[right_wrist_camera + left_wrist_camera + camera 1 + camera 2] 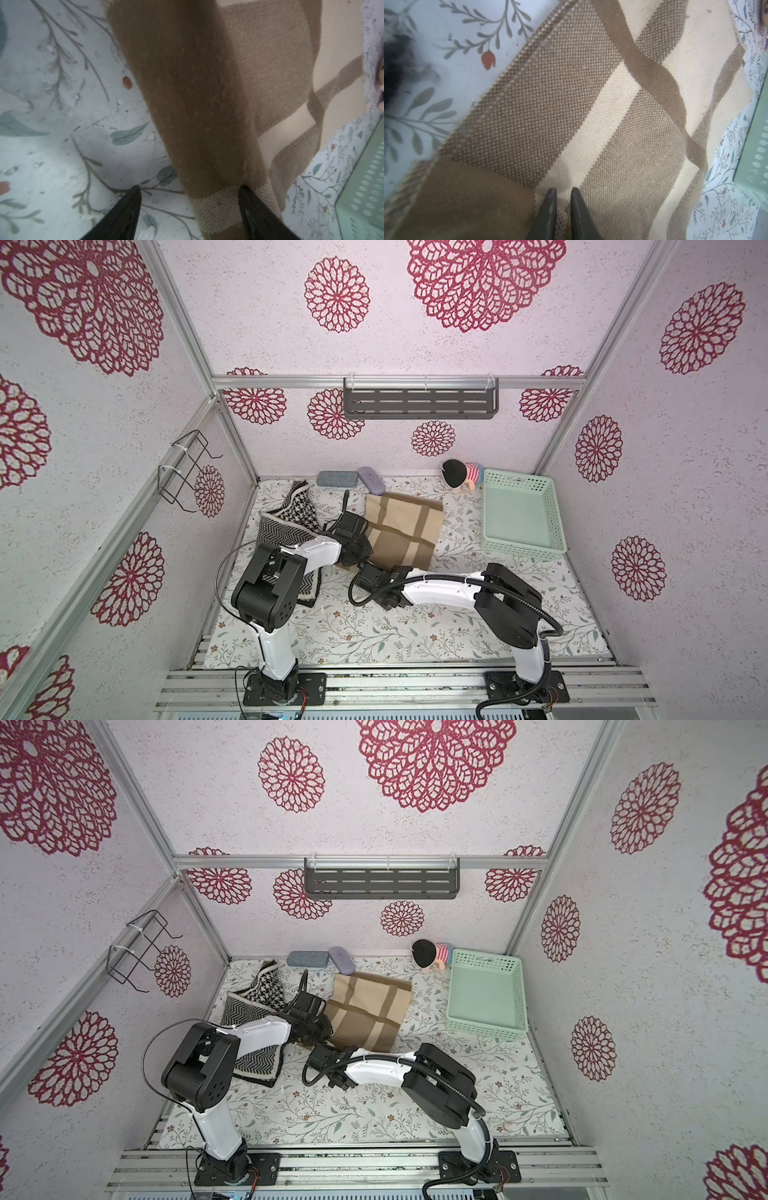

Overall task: Roll up the scarf and place it into the basket
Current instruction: Roll the scarf at the center of the board.

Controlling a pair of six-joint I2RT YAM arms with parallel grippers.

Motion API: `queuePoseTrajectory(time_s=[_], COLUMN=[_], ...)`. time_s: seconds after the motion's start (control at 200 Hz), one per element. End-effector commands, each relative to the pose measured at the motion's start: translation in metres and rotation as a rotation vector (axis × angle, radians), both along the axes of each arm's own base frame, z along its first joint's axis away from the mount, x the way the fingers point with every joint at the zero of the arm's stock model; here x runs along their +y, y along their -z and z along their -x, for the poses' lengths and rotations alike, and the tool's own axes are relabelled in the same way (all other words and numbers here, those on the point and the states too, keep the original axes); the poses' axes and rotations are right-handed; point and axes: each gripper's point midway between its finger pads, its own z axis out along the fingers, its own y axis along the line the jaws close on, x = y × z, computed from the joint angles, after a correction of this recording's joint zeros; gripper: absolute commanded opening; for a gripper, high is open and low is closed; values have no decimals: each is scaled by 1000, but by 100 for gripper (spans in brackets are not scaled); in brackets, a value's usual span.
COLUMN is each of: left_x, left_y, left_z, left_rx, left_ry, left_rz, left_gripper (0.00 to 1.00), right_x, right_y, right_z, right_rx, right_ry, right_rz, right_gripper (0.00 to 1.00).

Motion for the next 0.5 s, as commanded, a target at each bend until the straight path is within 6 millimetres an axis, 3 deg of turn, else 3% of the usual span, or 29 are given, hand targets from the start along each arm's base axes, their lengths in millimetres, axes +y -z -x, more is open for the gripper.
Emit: queuePoseTrajectory(time_s=[0.0,0.145,0.255,0.35,0.495], left_x=[0,-1,0,5,20], left_y=[8,8,2,-12,-44], left_z=[0,-1,-2,-5,-4], left_rx=[10,11,1,-28,-96], left_ry=[13,15,14,6,-13], left_rz=[0,4,3,-3,-45], left_gripper=[18,18,19,24,38], right_x=[-12,-21,-22,-20,-14], right_y=[3,18,20,19,10], right_z=[-14,-23,-27,-27,-21], right_rx=[-50,-51,-40,-15,83], right_ry=[-21,-16,-18,-20,21], right_rz=[66,97,82,47,-68], right_gripper=[75,66,52,37,5])
